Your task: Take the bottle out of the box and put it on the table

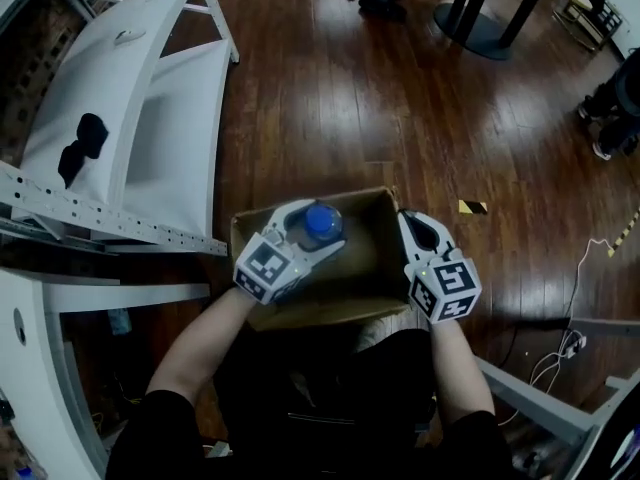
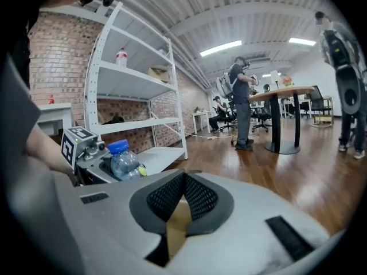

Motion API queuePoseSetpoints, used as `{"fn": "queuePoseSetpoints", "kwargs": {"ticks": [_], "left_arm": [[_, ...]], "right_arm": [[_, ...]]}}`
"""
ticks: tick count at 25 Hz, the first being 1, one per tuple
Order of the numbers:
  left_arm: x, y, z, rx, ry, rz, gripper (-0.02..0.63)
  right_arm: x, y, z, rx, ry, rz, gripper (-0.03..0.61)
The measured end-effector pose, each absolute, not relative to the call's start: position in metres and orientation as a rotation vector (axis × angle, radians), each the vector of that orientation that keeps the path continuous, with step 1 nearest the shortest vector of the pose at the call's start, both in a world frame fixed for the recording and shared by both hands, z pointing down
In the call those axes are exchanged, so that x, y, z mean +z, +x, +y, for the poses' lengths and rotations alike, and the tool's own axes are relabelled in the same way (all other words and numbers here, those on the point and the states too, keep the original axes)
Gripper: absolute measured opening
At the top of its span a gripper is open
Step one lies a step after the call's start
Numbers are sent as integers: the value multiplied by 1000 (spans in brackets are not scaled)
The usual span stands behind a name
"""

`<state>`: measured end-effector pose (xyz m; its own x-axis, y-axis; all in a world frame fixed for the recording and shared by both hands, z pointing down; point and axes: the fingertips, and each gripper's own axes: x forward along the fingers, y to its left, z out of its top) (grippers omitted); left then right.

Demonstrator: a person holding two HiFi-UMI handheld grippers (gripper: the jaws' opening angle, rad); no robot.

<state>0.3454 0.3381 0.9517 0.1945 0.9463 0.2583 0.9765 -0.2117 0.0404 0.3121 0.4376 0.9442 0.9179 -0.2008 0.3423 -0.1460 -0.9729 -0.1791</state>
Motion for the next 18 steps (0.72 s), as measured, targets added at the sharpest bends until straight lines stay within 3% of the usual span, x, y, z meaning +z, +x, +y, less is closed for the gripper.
{"fn": "queuePoseSetpoints", "kwargs": {"ticks": [18], "left_arm": [[534, 272, 275, -265, -2418, -1848, 359]], "right_arm": [[566, 226, 410, -558, -2949, 325, 5]]}}
